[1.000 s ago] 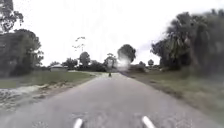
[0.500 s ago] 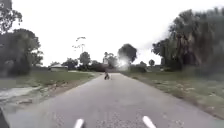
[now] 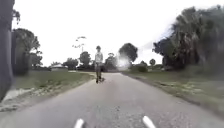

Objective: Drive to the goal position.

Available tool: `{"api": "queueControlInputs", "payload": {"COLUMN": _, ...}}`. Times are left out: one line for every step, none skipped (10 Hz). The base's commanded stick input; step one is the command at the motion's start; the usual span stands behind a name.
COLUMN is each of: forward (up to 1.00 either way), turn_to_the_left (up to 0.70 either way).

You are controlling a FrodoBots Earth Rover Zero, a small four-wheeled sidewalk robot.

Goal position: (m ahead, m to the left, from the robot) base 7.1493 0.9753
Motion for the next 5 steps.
{"api": "queueControlInputs", "payload": {"forward": 0.70, "turn_to_the_left": 0.00}}
{"api": "queueControlInputs", "payload": {"forward": 0.70, "turn_to_the_left": -0.01}}
{"api": "queueControlInputs", "payload": {"forward": 0.70, "turn_to_the_left": -0.04}}
{"api": "queueControlInputs", "payload": {"forward": 0.70, "turn_to_the_left": -0.11}}
{"api": "queueControlInputs", "payload": {"forward": 0.70, "turn_to_the_left": -0.15}}
